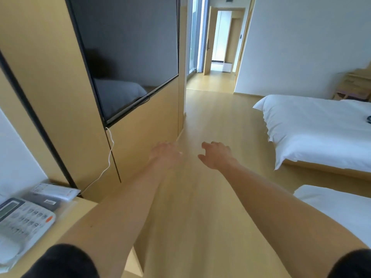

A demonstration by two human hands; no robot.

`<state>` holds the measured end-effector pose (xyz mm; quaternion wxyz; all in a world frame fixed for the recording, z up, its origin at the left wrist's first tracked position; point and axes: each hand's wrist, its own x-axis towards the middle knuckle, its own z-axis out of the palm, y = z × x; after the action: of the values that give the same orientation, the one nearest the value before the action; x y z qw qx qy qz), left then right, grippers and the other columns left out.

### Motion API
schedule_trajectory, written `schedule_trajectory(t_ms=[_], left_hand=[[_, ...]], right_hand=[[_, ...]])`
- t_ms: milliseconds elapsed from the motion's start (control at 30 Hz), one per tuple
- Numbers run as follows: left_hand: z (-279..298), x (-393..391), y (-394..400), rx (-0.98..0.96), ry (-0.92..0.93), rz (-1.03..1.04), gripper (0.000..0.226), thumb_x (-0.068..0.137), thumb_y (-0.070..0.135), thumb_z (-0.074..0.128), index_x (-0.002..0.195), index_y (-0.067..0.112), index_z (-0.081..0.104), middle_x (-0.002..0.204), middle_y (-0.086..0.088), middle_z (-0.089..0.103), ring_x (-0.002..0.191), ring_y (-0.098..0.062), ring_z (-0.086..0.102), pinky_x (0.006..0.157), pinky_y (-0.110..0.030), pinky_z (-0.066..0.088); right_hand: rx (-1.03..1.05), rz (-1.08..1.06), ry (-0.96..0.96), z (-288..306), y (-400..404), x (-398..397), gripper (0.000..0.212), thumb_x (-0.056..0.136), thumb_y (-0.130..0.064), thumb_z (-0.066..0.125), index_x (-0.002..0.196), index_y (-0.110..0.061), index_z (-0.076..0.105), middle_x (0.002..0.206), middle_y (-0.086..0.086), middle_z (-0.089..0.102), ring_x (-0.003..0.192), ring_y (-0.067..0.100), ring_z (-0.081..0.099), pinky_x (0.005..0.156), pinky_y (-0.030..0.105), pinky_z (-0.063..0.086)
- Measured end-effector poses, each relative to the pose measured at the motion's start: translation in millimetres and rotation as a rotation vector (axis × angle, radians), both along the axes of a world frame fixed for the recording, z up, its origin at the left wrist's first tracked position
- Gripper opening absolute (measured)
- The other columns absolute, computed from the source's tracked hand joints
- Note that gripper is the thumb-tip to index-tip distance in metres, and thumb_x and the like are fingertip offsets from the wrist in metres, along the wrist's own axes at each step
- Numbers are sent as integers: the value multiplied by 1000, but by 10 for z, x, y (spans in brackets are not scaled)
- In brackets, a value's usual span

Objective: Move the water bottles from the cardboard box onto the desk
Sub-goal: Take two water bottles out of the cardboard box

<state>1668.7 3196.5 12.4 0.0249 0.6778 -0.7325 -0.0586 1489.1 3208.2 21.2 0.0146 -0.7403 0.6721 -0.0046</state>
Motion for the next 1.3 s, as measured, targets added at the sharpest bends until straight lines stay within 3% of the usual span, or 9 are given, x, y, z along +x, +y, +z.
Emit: schedule_trajectory(t_ms=[300,500,700,867,1300], left_hand=[[-275,-874,-958,54,18,-102,43,99,37,44,141,30,50,147,0,52,136,-25,45,106,-34,35],[-411,-1281,-1981,92,36,-191,47,91,29,49,138,32,49,140,0,56,126,-25,52,98,-35,37],[-477,-1571,-3042,118,-73,-257,42,97,28,46,139,27,45,143,-3,49,130,-25,48,107,-38,35],[-466,-1931,-3799,112,-134,-330,42,102,33,38,144,26,42,144,-6,48,132,-29,46,105,-37,34],[-529,-3280,-5363,157,-180,-412,47,105,38,35,151,25,36,151,-8,42,138,-30,40,110,-39,32]], right_hand=[[154,-261,-132,-331,-435,-1062,52,94,-43,58,142,-26,48,136,6,59,128,26,53,99,39,46],[208,-389,-186,-500,-1227,-1449,52,95,-44,56,143,-25,48,138,6,57,131,24,50,101,39,46],[217,-442,-214,-437,-2224,-1601,51,96,-43,54,144,-26,46,139,6,55,132,24,49,99,39,45],[209,-493,-221,-394,-2871,-1872,51,97,-44,53,145,-25,45,138,5,55,130,25,50,95,38,45],[222,-568,-276,-658,-4458,-3232,53,100,-52,47,145,-24,44,139,4,55,123,25,55,98,39,48]])
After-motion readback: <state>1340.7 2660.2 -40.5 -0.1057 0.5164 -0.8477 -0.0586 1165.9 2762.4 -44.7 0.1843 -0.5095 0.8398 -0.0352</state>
